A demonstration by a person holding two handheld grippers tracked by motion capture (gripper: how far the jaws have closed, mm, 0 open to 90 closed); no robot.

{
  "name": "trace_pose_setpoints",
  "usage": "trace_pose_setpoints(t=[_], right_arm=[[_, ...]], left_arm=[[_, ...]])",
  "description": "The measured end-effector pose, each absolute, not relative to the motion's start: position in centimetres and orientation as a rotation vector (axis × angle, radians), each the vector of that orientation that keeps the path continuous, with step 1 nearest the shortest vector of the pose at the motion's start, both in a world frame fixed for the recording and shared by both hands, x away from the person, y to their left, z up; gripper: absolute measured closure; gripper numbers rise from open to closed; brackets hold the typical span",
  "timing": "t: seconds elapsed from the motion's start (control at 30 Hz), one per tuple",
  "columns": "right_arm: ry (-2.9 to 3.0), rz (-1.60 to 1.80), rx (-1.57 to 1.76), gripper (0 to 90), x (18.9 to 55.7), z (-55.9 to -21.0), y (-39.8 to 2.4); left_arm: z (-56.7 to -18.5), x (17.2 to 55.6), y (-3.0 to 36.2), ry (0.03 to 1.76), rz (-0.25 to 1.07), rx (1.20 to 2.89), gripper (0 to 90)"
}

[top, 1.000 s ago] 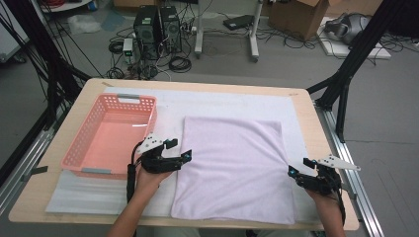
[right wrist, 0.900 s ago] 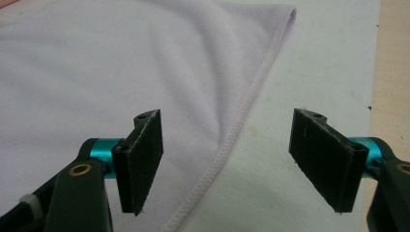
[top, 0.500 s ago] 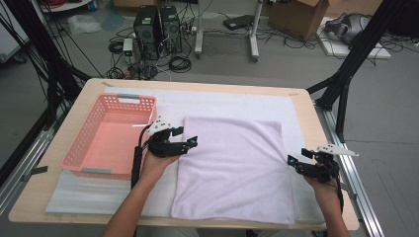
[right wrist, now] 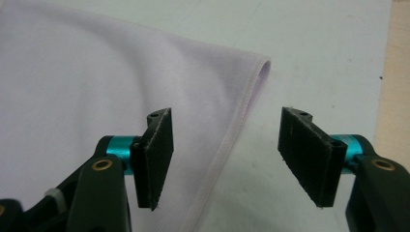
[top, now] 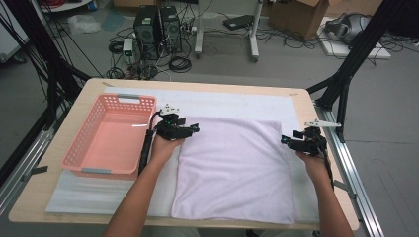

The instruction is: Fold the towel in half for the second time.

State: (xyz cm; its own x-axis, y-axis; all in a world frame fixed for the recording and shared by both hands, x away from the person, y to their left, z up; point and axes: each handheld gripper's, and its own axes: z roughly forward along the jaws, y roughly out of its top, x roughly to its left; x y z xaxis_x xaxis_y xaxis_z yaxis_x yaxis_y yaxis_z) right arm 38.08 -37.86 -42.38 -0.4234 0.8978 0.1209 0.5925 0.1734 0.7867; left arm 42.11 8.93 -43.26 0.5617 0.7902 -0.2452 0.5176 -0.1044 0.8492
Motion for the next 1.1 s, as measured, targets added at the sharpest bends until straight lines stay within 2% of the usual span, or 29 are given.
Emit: trace_pose_setpoints(t=[0.43, 0.63, 0.7, 0.8, 0.9, 0.93, 1.1], right_arm=[[2.085, 1.058, 1.461, 37.5, 43.3, -44.2, -36.4], [2.072, 0.984, 1.479, 51.3, 44.4, -44.7, -35.9], [2.062, 0.986, 1.481, 57.4, 44.6, -44.7, -36.1], [2.037, 1.009, 1.502, 66.2, 44.7, -44.9, -36.2], [2.064, 1.035, 1.472, 82.0, 44.8, -44.9, -35.9], [2.074, 1.029, 1.458, 84.0, 44.7, -44.9, -35.7], [2.058, 1.093, 1.53, 87.0, 44.9, -44.8, -36.5]], left_arm=[[-43.8, 46.4, 8.4, 1.215, 0.395, 1.866, 34.8], [-44.8, 47.2, 7.9, 1.229, 0.391, 1.902, 39.1], [-44.9, 47.1, 7.8, 1.221, 0.427, 1.919, 43.2], [-44.9, 47.1, 7.8, 1.207, 0.474, 1.94, 56.0], [-45.1, 47.2, 8.2, 1.2, 0.413, 1.903, 73.9], [-45.2, 47.2, 8.1, 1.198, 0.395, 1.893, 79.7], [-44.8, 47.3, 8.8, 1.215, 0.354, 1.841, 83.7]])
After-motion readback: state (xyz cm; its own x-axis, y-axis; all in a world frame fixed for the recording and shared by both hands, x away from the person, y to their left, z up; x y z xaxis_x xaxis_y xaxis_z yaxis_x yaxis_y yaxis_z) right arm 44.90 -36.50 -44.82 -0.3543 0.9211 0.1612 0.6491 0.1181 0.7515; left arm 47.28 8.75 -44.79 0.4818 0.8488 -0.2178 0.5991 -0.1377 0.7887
